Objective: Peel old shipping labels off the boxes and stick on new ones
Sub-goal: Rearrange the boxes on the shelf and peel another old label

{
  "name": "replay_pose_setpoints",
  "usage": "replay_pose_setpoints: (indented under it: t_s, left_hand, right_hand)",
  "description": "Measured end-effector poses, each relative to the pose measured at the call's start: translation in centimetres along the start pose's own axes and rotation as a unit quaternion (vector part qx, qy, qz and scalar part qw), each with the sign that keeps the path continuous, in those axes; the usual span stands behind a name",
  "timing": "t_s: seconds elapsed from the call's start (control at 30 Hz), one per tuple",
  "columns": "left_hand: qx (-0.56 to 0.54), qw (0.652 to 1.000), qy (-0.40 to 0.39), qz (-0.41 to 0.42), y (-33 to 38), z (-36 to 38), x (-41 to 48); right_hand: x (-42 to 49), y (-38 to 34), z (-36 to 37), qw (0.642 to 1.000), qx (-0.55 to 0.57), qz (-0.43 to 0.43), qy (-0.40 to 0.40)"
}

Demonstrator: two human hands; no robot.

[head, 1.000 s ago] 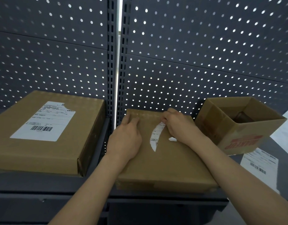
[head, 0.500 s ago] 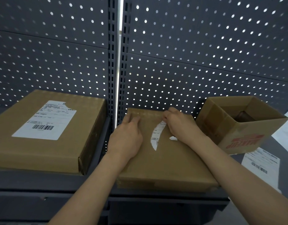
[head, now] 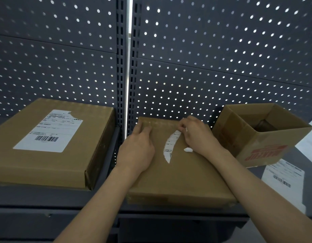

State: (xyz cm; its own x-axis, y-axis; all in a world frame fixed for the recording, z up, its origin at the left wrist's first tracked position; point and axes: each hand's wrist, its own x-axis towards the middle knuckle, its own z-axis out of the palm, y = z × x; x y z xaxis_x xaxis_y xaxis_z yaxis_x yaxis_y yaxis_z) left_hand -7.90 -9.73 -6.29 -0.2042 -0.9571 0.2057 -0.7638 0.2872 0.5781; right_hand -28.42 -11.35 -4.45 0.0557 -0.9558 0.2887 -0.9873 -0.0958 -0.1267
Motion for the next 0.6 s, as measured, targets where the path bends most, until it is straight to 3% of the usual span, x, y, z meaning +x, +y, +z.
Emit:
replay_pose_setpoints:
  t_s: [0.33, 0.43, 0.6]
  left_hand:
    - [0.001, 1.000, -0.006, -0.008, -0.04, -0.03, 0.04]
    - [-0.004, 1.000, -0.009, -0.006, 0.11, -0.10, 0.01]
    - [-0.003, 1.000, -0.007, -0.004, -0.05, -0.05, 0.02]
  right_hand:
    - [0.37, -0.51, -0.20, 0.993, -0.095, -0.056, -0.036]
    - [0.34, -0.33, -0.51, 0.996, -0.046, -0.055, -0.060]
    - [0.03, 0.02, -0.37, 0.998, 0.063, 0.016, -0.006]
